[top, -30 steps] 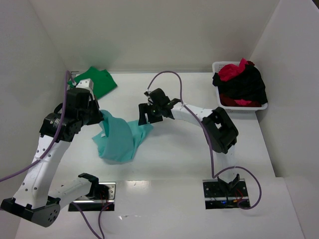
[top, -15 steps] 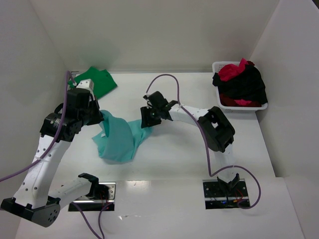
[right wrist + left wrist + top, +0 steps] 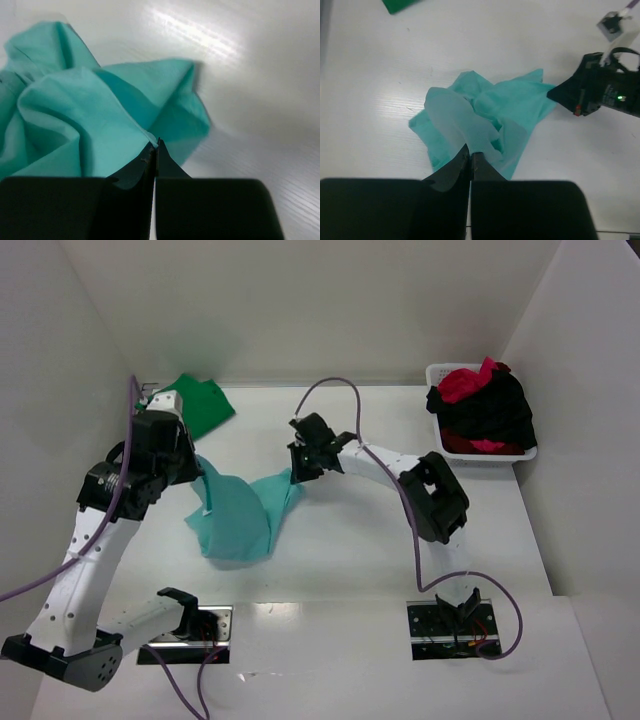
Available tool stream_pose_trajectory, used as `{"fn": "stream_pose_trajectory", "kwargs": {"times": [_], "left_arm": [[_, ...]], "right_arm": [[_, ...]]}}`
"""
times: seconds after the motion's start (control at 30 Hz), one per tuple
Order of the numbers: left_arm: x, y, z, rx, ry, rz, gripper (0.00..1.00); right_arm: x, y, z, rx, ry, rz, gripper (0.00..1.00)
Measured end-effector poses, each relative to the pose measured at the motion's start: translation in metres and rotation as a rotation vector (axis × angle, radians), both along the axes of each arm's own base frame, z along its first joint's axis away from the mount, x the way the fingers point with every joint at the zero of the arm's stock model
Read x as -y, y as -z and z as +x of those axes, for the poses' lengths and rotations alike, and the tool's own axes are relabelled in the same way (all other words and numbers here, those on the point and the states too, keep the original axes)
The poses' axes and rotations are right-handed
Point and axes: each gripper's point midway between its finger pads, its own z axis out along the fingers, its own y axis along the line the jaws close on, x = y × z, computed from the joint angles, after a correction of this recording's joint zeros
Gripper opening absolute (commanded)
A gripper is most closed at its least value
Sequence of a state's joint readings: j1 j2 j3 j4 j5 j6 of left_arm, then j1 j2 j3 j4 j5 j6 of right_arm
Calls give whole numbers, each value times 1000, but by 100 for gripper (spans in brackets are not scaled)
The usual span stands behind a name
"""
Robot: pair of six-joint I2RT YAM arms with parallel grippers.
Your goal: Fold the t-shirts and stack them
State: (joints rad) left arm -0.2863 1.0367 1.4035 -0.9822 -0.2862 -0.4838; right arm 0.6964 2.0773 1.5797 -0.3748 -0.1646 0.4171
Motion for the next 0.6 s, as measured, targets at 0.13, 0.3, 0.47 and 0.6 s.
{"fn": "stream_pose_trajectory", "kwargs": {"times": [0.13, 0.3, 0.47, 0.6], "left_arm": [[-10, -60, 38, 176, -48, 58, 0], [-16, -135, 65, 394, -76, 90, 0], [-21, -185, 98, 524, -111, 130, 0], [-31, -183, 125, 508, -141, 182, 0]], "right_arm": [[18, -72, 55, 106, 93, 48, 0], [137, -277, 155, 501, 374, 221, 0], [235, -397, 126, 739, 547, 257, 0], [258, -458, 78, 863, 569, 302, 0]]}}
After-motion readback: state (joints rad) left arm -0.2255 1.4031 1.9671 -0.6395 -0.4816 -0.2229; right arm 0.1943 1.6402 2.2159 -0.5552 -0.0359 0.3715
